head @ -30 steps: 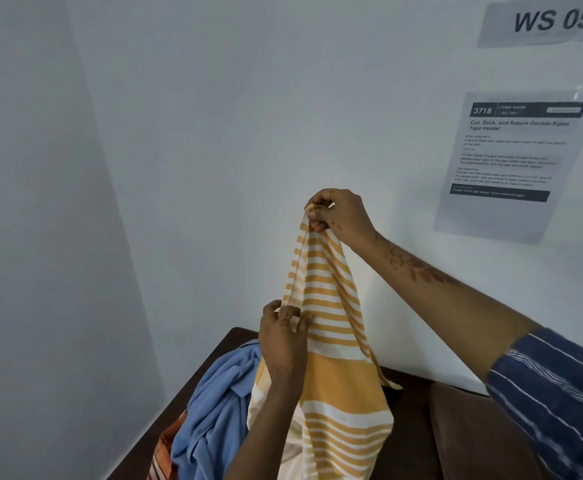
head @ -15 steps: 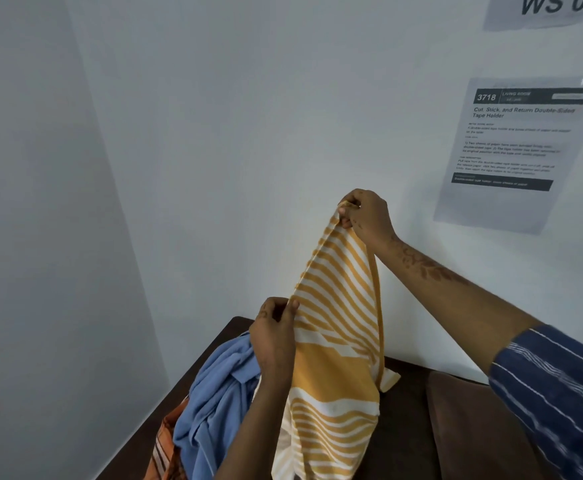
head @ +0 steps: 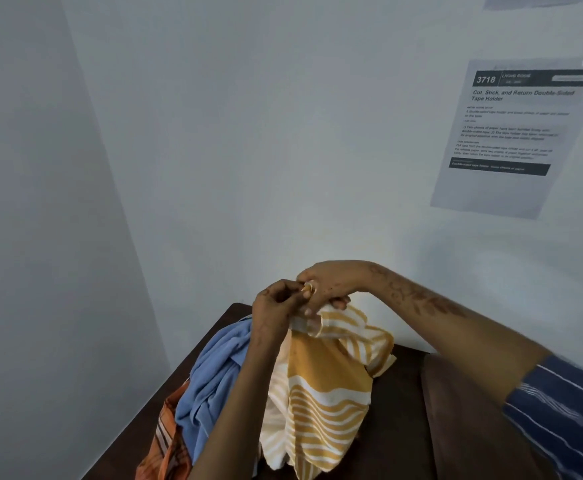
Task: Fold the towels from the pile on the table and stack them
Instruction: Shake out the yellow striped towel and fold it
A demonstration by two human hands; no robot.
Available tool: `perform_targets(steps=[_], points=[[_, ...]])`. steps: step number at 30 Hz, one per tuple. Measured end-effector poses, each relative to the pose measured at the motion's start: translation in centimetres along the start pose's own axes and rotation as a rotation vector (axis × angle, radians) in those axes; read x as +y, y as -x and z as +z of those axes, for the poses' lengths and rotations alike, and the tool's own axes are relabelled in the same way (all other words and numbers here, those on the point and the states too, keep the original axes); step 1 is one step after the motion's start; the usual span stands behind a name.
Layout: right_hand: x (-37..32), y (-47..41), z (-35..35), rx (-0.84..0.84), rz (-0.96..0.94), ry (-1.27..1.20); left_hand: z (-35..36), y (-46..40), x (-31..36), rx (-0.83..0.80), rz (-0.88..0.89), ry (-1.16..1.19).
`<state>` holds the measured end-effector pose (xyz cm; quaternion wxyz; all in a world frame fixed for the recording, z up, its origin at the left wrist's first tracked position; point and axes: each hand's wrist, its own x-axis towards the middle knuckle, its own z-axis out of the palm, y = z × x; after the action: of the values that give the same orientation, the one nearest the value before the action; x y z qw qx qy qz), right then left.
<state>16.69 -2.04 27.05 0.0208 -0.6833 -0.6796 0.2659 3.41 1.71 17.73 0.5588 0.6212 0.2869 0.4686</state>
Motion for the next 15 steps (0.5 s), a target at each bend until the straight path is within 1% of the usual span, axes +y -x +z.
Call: perform_targets(steps=[2,4,7,10,12,15], points=[[-0.1,-0.2,-0.1,0.093,0.039,0.053,0.0,0.4,-0.2,0.008,0.027,0.001],[-0.3,-0.1,-0.5,0.139,0.071,0.073,0.4,1.0,-0.8,0.023,0.086,-0.022],[-1.1,-0.3,-0.7,0.212,0.091,0.101,1.5,2.3,-1.7,0.088,0.179,-0.134],[-1.4,-0.4,-1.0,0.274,0.104,0.095,1.5,3.0,-3.3,0.209,0.338,-0.335],[-1.1,-0.4,-1.5,0.331,0.127,0.068,0.4,3.2,-4.7,0.226,0.335,-0.433],[-0.3,-0.2,-2.4,0.404,0.145,0.043,-1.0,3.8,-7.3,0.153,0.295,-0.587]])
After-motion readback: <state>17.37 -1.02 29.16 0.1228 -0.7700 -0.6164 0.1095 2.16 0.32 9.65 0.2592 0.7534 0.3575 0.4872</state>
